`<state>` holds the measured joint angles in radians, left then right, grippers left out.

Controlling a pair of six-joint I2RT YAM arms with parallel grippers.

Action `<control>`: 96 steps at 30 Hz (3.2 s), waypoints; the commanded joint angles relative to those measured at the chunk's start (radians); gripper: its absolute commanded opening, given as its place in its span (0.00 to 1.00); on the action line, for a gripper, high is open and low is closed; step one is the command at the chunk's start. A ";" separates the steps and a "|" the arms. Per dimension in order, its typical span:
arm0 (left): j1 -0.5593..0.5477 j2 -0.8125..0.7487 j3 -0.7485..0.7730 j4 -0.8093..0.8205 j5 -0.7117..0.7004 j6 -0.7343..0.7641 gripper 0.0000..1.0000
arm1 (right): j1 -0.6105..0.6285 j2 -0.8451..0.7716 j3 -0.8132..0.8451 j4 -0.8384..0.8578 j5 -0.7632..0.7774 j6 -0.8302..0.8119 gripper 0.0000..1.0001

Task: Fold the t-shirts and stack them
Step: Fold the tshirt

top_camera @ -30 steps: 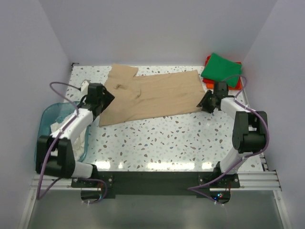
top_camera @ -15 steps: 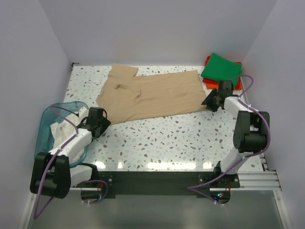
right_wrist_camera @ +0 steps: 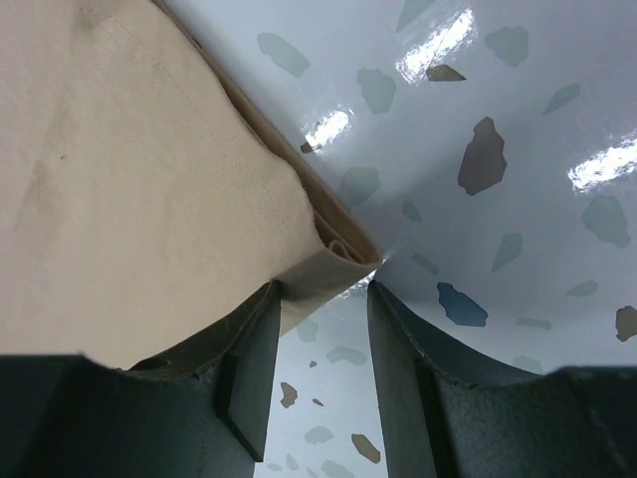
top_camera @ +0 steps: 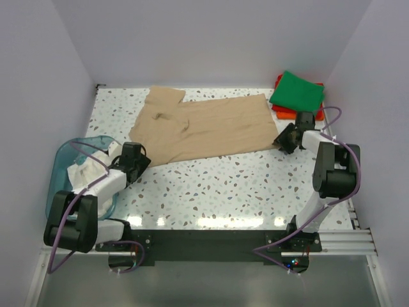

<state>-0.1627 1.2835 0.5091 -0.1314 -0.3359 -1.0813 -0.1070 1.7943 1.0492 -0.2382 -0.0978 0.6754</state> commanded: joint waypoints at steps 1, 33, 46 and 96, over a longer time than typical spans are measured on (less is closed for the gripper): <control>0.005 0.022 0.006 0.016 -0.074 -0.009 0.63 | 0.000 0.013 -0.009 0.045 0.012 0.013 0.45; 0.006 -0.295 0.019 -0.300 -0.138 0.006 0.00 | -0.140 -0.420 -0.251 -0.171 0.047 -0.059 0.00; 0.005 -0.530 -0.083 -0.428 -0.049 -0.023 0.23 | -0.247 -0.819 -0.428 -0.363 0.015 -0.077 0.22; 0.008 1.194 1.480 0.032 0.314 0.804 0.61 | 0.004 -0.012 0.296 -0.078 0.036 -0.293 0.63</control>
<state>-0.1638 2.4584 1.9526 -0.1436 -0.0223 -0.2993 -0.1001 1.7741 1.3144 -0.3431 -0.0872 0.4088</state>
